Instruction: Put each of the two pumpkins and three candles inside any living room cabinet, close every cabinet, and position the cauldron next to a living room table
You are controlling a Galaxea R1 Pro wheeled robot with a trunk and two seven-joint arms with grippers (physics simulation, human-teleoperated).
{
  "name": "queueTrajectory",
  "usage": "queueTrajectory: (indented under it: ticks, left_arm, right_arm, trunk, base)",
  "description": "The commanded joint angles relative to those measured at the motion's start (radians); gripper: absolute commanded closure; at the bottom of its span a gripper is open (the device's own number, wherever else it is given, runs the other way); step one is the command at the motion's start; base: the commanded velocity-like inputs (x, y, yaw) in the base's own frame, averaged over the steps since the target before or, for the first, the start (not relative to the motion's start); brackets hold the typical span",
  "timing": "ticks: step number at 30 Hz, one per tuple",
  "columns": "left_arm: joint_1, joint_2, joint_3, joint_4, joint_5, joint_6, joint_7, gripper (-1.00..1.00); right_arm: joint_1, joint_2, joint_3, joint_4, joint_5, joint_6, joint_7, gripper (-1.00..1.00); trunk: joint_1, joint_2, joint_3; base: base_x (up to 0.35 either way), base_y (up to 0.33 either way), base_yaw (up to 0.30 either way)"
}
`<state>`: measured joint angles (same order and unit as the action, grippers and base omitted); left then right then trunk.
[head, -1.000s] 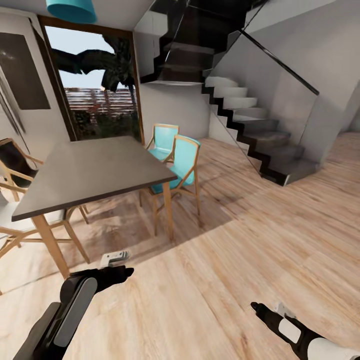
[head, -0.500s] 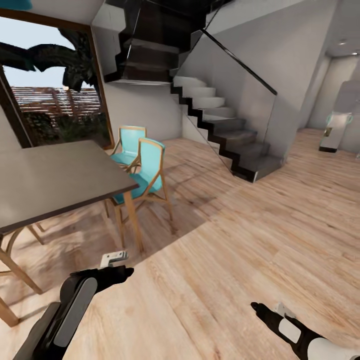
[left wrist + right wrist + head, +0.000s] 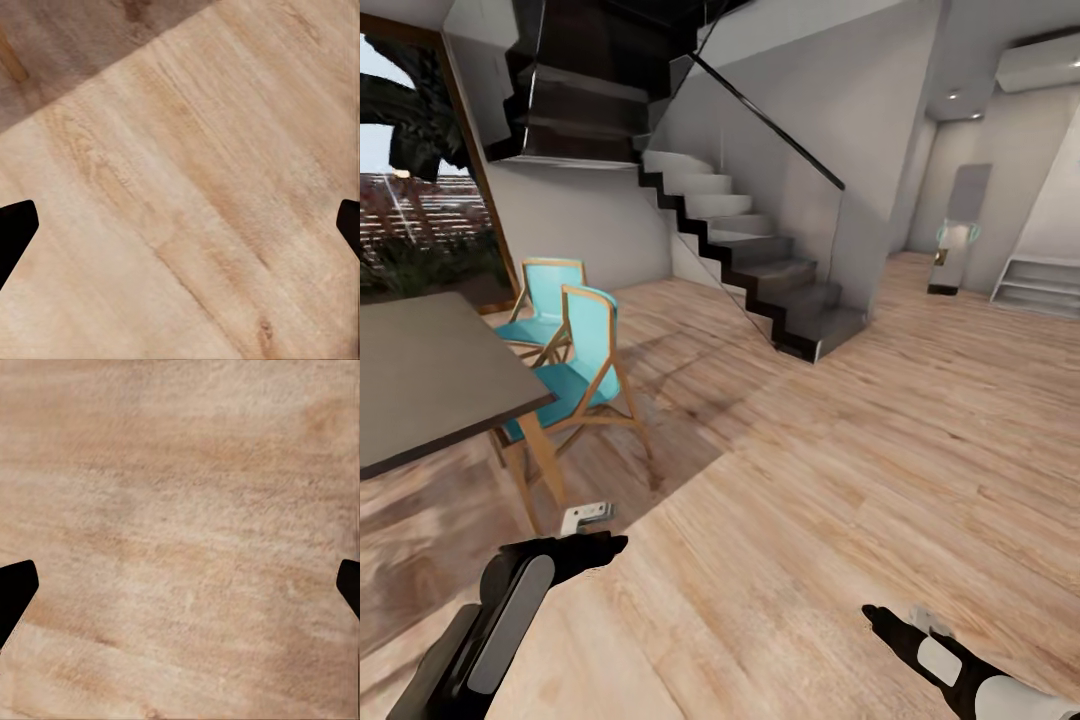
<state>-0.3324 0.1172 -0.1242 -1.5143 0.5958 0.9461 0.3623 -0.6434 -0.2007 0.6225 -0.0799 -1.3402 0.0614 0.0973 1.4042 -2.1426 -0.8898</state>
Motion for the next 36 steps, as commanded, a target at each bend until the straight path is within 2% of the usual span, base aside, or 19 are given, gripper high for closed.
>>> queueTrajectory:
  ticks: [1,24,31,36]
  left_arm:
    - [0.000,0.001,-0.002,-0.001,0.010,0.002,0.010,-1.00]
    - [0.000,0.001,-0.001,-0.001,0.010,0.002,0.010,-1.00]
    - [0.000,0.001,-0.002,-0.001,0.011,0.002,0.010,-1.00]
    - [0.000,0.001,-0.001,-0.001,0.011,0.002,0.010,-1.00]
  right_arm:
    - [-0.001,0.000,0.006,0.000,-0.008,0.003,0.003,-1.00]
    - [-0.001,0.000,0.006,0.000,-0.008,0.001,-0.001,-1.00]
    - [0.014,0.000,0.007,0.027,-0.007,-0.052,0.003,-1.00]
    - [0.014,0.000,0.007,0.028,-0.009,-0.059,0.008,-1.00]
  trunk:
    - [0.000,0.000,-0.001]
    - [0.000,0.000,-0.001]
    - [0.000,0.000,-0.001]
    - [0.000,0.000,-0.001]
  base:
    - [0.258,-0.018,-0.300]
    - [0.276,-0.001,-0.296]
    - [0.289,-0.064,-0.035]
    - [0.292,-0.112,-0.001]
